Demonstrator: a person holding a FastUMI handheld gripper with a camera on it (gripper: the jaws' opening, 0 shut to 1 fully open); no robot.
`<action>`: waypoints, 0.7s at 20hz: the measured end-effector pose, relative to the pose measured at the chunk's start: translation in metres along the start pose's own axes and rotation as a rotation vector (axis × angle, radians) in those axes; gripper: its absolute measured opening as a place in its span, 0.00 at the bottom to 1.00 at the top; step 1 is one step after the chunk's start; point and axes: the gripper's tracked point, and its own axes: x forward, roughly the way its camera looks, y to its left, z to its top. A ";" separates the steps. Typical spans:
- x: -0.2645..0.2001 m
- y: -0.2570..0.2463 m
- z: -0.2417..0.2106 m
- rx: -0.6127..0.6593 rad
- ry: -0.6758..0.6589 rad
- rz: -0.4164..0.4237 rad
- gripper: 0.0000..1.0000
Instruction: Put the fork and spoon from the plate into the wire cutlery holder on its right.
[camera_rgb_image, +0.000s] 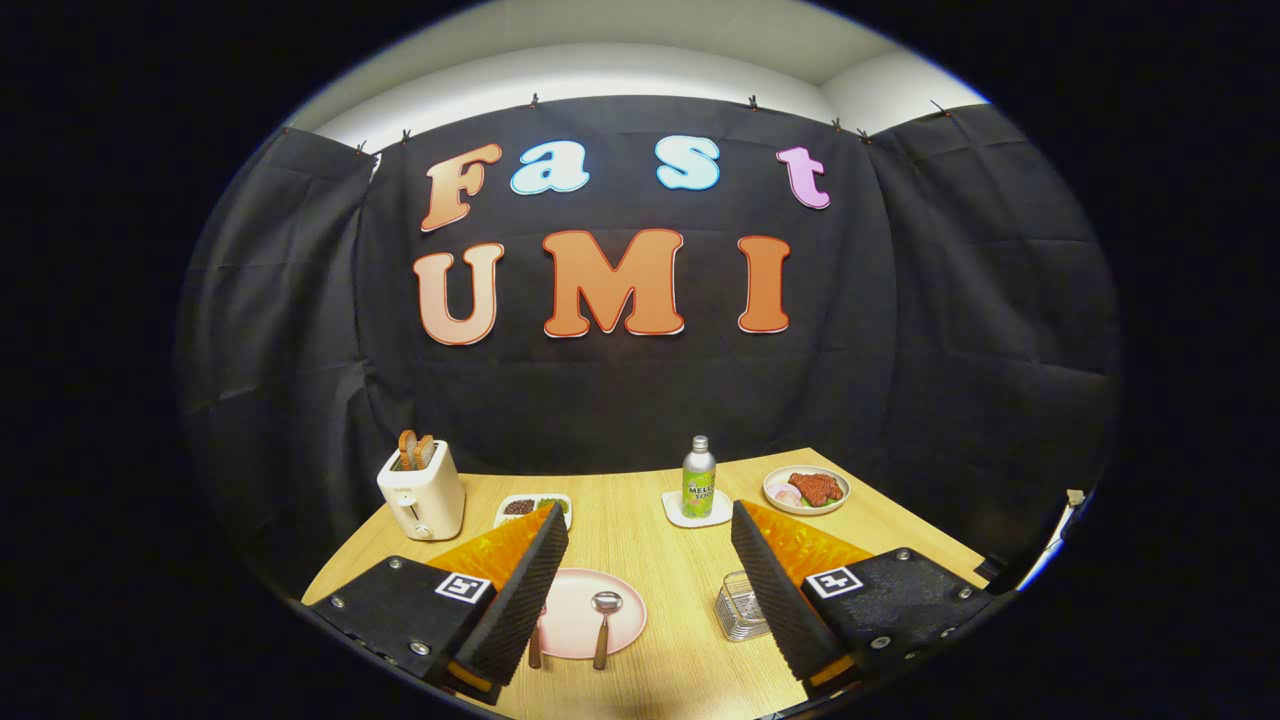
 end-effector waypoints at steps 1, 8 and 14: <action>0.000 0.001 -0.001 -0.001 0.002 0.001 0.99; 0.004 0.013 -0.011 -0.012 0.022 0.026 0.99; 0.021 0.032 -0.046 -0.063 0.080 0.055 0.99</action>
